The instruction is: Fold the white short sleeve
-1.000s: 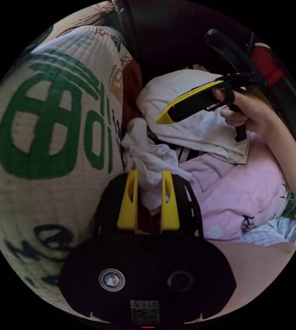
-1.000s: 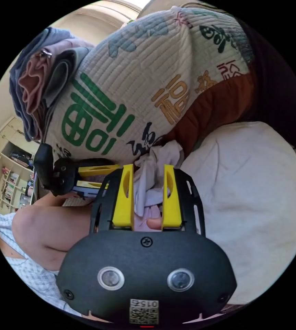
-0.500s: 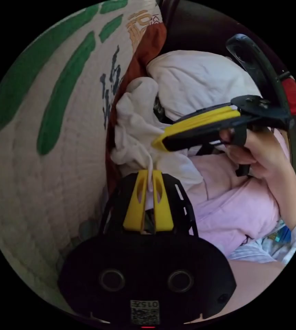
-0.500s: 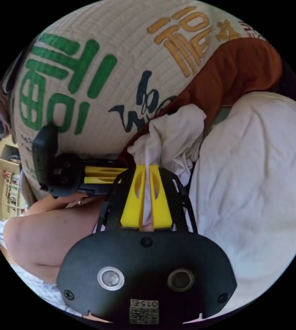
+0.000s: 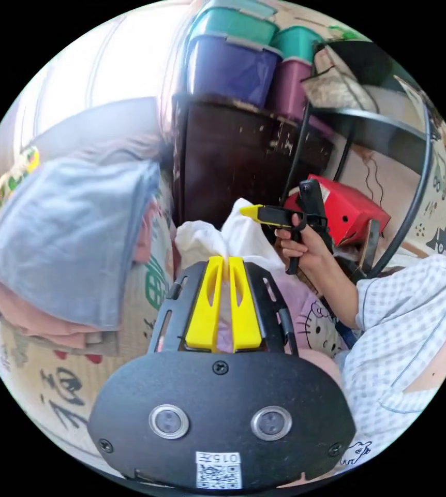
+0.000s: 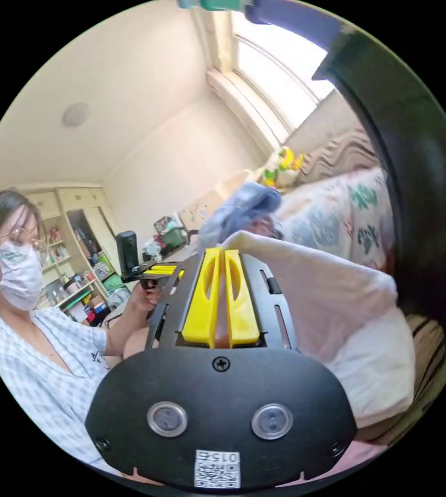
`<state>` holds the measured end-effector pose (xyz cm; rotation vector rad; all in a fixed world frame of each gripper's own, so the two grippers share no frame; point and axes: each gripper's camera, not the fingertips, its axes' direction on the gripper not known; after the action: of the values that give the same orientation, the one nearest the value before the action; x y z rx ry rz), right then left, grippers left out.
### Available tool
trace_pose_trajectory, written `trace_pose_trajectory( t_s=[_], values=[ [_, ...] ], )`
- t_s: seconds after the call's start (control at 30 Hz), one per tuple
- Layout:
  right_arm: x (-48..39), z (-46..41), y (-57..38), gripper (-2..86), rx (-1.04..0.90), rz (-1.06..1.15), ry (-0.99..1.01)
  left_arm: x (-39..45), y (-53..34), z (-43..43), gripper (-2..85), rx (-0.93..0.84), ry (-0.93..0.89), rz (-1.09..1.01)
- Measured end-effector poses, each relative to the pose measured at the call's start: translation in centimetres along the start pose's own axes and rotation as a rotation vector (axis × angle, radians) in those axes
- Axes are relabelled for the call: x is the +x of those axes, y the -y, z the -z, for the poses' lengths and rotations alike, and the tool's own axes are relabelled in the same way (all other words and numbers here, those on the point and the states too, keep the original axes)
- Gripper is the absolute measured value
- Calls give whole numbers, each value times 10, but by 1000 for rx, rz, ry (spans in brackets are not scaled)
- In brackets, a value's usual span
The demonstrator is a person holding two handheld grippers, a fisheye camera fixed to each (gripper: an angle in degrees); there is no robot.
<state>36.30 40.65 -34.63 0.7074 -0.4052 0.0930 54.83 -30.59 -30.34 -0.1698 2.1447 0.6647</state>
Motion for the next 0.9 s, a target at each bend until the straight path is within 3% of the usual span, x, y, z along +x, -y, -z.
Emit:
trace_pose_trajectory(
  t_s=[0.13,0.27,0.43,0.7,0.9],
  values=[
    [-71,-50,47,-5,-153,154,-29,27,-62,71,8,102,167,34],
    [-161,-135,102,-5,-364,260,47,38,-122,142,7,232,218,144],
    [-286,-224,126,-4,-538,412,-16,85,-209,259,4,380,451,184],
    [-472,-355,41,-3,-657,713,-42,141,-352,346,2,401,659,303],
    [-462,-439,-26,-4,-700,617,136,177,-457,369,1,394,801,376]
  ],
)
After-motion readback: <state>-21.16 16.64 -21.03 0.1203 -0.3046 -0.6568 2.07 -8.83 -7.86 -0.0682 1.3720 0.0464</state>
